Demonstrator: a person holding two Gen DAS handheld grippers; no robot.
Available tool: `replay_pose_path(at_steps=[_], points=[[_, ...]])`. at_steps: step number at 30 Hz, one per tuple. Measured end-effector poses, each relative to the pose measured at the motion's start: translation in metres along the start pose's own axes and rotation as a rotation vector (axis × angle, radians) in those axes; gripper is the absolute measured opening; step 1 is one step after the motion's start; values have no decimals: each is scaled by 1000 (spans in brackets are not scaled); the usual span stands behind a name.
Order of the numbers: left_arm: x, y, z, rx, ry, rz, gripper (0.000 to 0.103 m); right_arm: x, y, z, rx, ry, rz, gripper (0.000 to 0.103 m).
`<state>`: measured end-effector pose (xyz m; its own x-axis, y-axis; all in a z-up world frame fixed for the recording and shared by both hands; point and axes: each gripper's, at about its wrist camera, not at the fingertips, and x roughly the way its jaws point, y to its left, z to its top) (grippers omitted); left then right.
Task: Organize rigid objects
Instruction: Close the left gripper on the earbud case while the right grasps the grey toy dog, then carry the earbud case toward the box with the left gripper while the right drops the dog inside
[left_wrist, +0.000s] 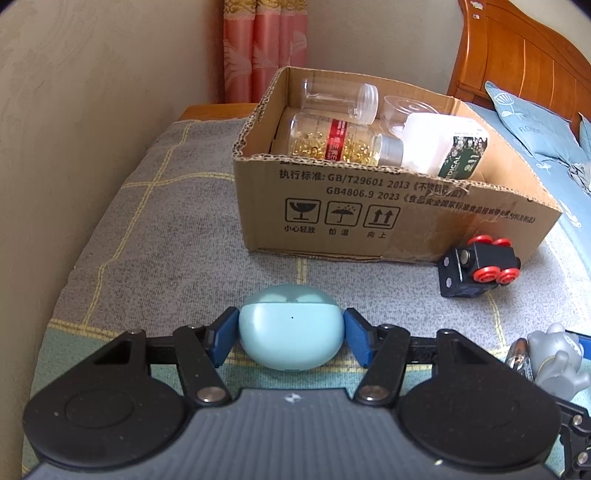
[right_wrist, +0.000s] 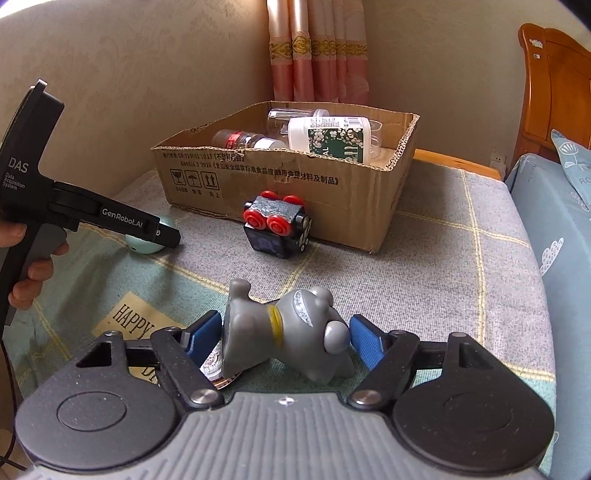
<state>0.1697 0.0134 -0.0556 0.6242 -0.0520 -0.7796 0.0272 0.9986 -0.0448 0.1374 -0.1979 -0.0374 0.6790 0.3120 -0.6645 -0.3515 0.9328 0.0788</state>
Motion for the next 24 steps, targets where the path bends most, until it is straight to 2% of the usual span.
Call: replay_pose_path(at_steps=[24], points=[[-31,-11,1,184,4,-56,60,-24,2,17,-115,-2,-30,78]])
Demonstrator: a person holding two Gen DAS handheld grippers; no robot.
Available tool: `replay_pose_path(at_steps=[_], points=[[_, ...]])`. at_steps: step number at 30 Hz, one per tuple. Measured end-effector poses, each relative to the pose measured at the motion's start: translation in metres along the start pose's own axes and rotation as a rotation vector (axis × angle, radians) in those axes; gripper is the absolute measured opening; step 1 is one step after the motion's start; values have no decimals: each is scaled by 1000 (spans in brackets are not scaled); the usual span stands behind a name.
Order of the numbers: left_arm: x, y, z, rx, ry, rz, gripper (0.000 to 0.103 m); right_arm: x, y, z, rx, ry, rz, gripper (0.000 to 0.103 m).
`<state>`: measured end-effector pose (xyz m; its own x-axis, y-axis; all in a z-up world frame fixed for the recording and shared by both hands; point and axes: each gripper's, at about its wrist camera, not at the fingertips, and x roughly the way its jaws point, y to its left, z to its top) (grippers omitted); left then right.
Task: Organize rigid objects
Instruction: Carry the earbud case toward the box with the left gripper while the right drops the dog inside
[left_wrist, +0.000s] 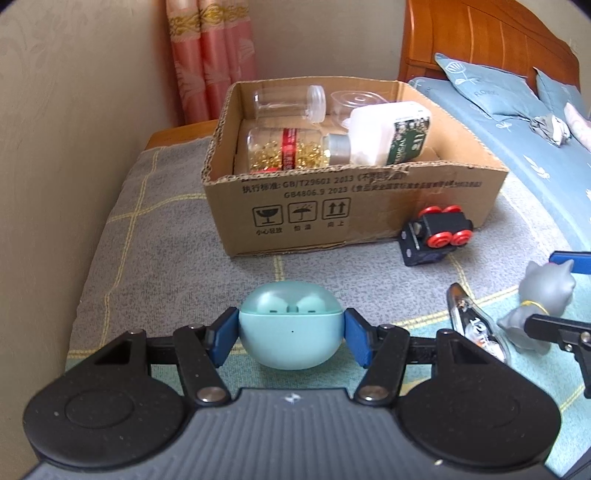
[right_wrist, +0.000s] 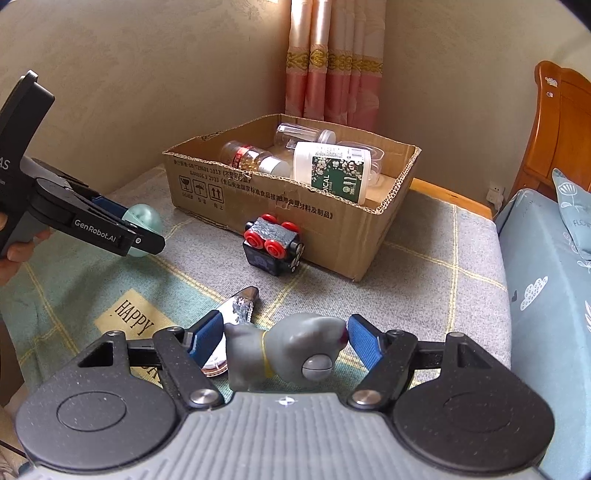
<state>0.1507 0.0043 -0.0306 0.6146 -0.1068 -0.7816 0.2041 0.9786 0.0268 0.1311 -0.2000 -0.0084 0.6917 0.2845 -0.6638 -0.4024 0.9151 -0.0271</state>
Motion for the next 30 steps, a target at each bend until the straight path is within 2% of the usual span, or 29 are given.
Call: replay_pose_path(at_steps=[5,7,9,11,13,16,22,25,30], points=[[-7,-6,2,33,-8,-12,60,-3,0,3,-3,-5,8,78],[-10,-8,3,45,-10,-15,60,-5,0,4,-11,-9,-5,59],[-12,-10,4,55,-12,-22,60,-6,-4,8,-3,-6,0,59],[-12,-11,5,62,-13,-25,60,-5,-7,9,9,7,18,62],[-13,-12,4,64,-14,-23,60,-4,-9,7,29,13,29,82],[-13,-12,3,67,-10,-28,60,-3,-6,4,22,7,49,92],[-13,-12,1,71,0,-32,60,8,-3,-3,-48,56,16,93],[-13,-12,0,71,2,-34,60,8,-6,-6,-74,65,27,93],[-14,-13,0,80,8,-43,60,10,-6,-11,-183,88,16,92]])
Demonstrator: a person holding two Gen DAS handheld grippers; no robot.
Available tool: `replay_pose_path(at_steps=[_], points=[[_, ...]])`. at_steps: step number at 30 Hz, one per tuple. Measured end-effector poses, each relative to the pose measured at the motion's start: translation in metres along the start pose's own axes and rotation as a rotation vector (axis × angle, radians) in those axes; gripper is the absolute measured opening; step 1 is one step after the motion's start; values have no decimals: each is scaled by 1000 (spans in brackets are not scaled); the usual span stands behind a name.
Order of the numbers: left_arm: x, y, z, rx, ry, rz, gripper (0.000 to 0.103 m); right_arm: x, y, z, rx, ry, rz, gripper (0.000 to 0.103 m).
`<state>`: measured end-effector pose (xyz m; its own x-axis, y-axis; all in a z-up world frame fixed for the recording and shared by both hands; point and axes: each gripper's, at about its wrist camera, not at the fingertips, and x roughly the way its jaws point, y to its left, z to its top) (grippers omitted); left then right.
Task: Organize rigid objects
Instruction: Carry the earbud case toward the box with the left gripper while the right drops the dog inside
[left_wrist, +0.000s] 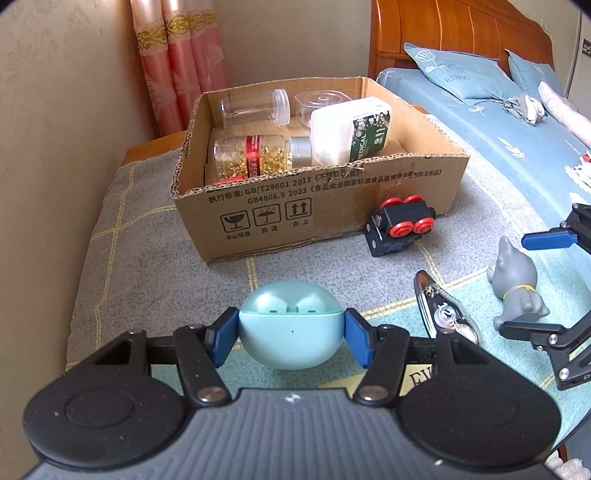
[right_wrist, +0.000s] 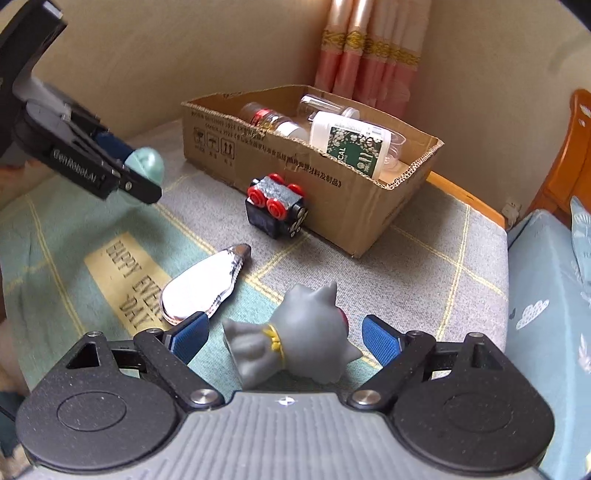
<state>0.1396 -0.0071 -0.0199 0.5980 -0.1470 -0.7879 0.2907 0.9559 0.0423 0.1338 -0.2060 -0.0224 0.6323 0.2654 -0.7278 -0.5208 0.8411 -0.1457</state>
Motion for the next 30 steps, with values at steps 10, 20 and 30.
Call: replay_pose_path(at_steps=[10,20,30], points=[[-3,-5,3,20,3,-3,60,2,-1,2,-14,20,14,78],[-13,-8,6,46,-12,-21,60,-24,-16,37,4,-75,4,78],[-25,-6,17,44,-42,-25,60,-1,-47,116,109,-180,-43,78]])
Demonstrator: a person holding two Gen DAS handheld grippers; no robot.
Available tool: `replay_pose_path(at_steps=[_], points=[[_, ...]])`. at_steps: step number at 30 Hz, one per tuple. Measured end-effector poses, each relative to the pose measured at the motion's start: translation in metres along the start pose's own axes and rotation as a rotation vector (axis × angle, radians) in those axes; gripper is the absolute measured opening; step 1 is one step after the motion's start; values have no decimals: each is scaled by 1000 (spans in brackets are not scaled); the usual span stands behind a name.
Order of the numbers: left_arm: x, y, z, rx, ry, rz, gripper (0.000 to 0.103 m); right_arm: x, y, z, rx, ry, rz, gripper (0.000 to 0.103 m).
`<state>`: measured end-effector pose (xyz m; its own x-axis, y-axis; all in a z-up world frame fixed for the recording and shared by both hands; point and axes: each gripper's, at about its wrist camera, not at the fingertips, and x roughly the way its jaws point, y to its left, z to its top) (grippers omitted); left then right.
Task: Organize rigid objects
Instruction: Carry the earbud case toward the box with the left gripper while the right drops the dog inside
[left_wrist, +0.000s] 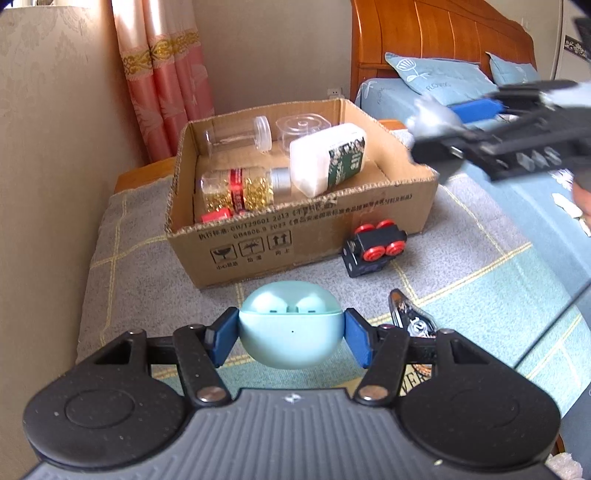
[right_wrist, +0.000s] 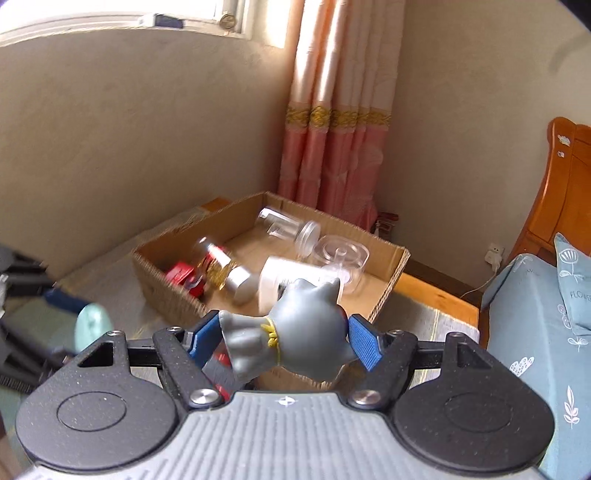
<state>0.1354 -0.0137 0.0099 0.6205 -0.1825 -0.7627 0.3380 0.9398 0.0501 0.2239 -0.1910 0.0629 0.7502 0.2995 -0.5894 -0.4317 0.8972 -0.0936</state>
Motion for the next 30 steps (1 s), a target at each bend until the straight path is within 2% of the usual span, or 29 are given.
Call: replay_pose_path(at_steps=[7,8,10,12,14,21,30], points=[[-4,5,12,9,-24,17,60,31,0,18,36,25,-14,81],[-4,5,13,12,-26,19,60,32,0,18,38,27,-12,83],[-4,6,17,17,-31,22,60,33,0,16,49,29,-12,100],[-5,7,20,23,-36,23,60,26,0,13,64,13,-3,103],[-5,8,24,27,-42,22,60,23,-1,10,86,29,14,103],[-6,12,41,52,-60,23,60,4,9,-3,148,69,-14,103],[5,15,81,86,-60,4,60,-17,24,-19,256,76,-70,103]])
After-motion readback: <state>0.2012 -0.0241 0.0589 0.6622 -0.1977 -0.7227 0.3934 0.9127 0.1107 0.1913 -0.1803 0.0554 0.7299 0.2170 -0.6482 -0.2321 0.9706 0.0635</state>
